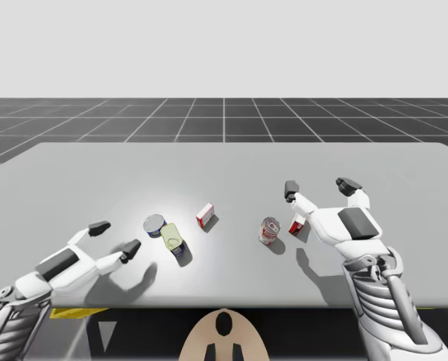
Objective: Pick up the tuna fish can and lift it.
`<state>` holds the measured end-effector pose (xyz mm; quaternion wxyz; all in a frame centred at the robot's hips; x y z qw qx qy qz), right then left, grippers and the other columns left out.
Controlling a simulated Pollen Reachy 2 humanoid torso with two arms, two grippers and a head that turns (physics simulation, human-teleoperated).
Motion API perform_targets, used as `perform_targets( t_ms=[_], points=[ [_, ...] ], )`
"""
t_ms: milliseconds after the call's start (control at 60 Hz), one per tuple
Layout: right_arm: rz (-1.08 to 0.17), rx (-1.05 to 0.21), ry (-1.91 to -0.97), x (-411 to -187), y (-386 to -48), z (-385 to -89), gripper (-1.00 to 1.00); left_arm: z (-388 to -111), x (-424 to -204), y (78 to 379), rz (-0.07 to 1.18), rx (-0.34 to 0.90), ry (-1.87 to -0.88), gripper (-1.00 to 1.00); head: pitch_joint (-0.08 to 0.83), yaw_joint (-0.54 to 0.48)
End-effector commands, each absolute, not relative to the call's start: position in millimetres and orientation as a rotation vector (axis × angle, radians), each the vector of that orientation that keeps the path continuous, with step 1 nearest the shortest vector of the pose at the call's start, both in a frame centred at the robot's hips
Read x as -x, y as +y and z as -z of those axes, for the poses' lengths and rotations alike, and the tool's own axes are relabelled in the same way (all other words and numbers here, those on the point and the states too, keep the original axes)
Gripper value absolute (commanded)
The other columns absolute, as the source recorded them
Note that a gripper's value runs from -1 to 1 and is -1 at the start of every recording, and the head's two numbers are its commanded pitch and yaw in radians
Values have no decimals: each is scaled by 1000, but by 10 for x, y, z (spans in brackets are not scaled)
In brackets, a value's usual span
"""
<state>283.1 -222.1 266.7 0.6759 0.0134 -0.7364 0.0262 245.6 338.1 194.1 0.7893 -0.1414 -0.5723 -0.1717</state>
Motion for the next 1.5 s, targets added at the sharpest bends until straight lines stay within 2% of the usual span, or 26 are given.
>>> perform_targets(
  t_ms=[17, 283, 633, 1000, 1017, 1033, 1050, 1067, 1083, 1300, 1500],
  points=[
    [-53, -35, -1658, -2829, -2207, -2660, -1000, -1756, -2584, 3280, 392, 303, -1182, -1000, 692, 381],
    [-48, -39, -1660, -2826, -2213, -2668, -1000, -1640, -2880, 3030, 438, 242, -1134, -1000, 687, 370],
    [-44, -38, -1663, -2822, -2223, -2674, -1000, -1534, -3161, 2747, 476, 216, -1111, -1000, 693, 352],
    [-41, -33, -1668, -2818, -2237, -2678, -1000, -1449, -3157, 2664, 479, 192, -1068, -1000, 695, 341],
    [-41, -33, -1668, -2817, -2238, -2678, -1000, -1447, -3154, 2664, 479, 191, -1068, -940, 695, 342],
    [-40, -33, -1668, -2818, -2237, -2678, -1000, -1438, -3150, 2666, 475, 182, -1072, -201, 693, 343],
    [-40, -33, -1668, -2817, -2237, -2678, -1000, -1437, -3149, 2667, 473, 183, -1070, 150, 693, 343],
    [-39, -34, -1668, -2817, -2238, -2679, -1000, -1436, -3145, 2668, 473, 183, -1070, 804, 692, 343],
    [-39, -34, -1668, -2817, -2238, -2679, -1000, -1432, -3142, 2669, 473, 183, -1071, 912, 692, 343],
    [-37, -33, -1670, -2819, -2243, -2682, -1000, -1419, -3109, 2673, 480, 180, -1081, 984, 641, 339],
    [-36, -31, -1671, -2831, -2256, -2682, -1000, -1404, -3080, 2680, 487, 176, -1087, 985, 453, 357]
  ],
)
